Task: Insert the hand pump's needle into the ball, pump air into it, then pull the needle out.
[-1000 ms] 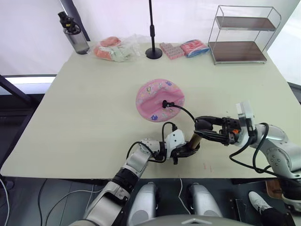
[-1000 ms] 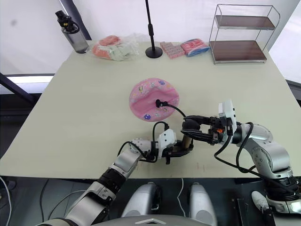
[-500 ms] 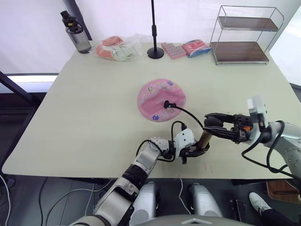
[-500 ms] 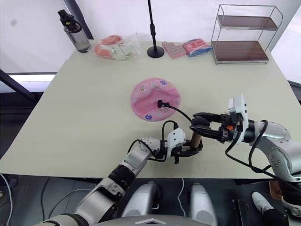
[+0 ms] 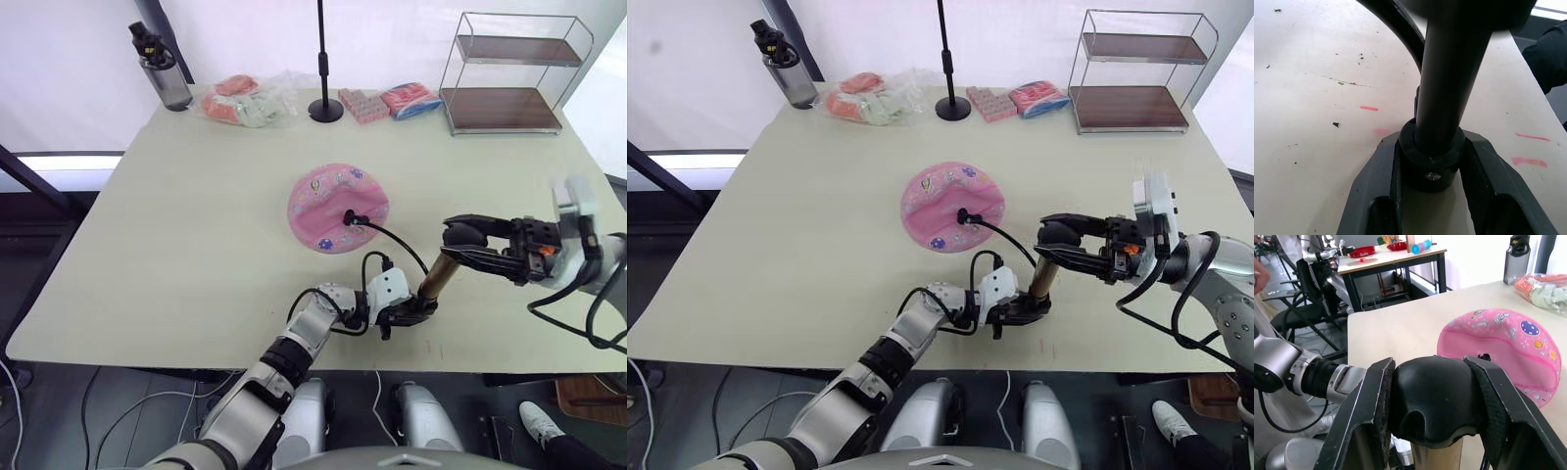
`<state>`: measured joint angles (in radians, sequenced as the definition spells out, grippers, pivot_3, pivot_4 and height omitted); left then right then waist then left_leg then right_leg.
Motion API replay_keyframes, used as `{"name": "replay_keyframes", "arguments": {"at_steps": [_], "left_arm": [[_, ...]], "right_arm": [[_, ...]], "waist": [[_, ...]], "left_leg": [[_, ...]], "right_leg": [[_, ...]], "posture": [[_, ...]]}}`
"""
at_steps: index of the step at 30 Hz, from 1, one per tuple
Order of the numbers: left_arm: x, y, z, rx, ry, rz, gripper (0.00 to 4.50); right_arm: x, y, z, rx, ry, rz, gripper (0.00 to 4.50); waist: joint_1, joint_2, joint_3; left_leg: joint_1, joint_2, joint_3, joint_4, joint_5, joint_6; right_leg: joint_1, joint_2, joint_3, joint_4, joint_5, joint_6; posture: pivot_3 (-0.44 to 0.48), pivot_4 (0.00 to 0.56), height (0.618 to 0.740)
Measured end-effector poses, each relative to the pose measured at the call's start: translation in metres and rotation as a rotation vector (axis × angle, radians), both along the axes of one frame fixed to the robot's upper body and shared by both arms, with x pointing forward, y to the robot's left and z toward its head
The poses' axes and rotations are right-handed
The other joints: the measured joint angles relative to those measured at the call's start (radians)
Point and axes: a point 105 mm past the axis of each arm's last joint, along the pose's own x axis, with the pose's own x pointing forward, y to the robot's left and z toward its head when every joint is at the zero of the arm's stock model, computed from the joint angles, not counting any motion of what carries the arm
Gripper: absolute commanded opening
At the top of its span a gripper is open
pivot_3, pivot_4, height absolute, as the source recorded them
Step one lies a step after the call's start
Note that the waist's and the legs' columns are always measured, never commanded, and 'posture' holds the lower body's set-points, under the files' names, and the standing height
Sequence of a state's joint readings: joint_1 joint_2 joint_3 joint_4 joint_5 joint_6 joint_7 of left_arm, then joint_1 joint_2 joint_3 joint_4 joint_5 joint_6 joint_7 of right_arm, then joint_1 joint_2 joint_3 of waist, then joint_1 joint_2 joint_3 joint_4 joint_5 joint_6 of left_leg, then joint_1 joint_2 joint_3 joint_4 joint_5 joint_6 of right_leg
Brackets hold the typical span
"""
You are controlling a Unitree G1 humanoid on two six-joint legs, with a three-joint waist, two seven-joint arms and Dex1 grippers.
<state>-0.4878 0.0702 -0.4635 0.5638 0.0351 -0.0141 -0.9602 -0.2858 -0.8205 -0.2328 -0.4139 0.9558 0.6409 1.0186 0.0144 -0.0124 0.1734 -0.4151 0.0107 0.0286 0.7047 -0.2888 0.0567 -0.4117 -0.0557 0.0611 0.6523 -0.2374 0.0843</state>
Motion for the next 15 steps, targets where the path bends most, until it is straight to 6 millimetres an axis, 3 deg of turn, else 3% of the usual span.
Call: {"name": "replay_keyframes", "arguments": {"at_steps": [15], "left_arm": [[-0.001, 0.000, -0.002, 0.000, 0.011, -0.003, 1.12]], "right_arm": [[0.003, -0.003, 0.048, 0.057, 0.006, -0.013, 1.71]], "waist": [[-0.002, 0.000, 0.000]], "left_leg": [[-0.001, 0.000, -0.003, 0.000, 0.000, 0.000]], "right_leg": [[0.001, -0.005, -0.005, -0.001, 0.000, 0.000]], "posture": [[0.000, 0.150, 0.736]]}}
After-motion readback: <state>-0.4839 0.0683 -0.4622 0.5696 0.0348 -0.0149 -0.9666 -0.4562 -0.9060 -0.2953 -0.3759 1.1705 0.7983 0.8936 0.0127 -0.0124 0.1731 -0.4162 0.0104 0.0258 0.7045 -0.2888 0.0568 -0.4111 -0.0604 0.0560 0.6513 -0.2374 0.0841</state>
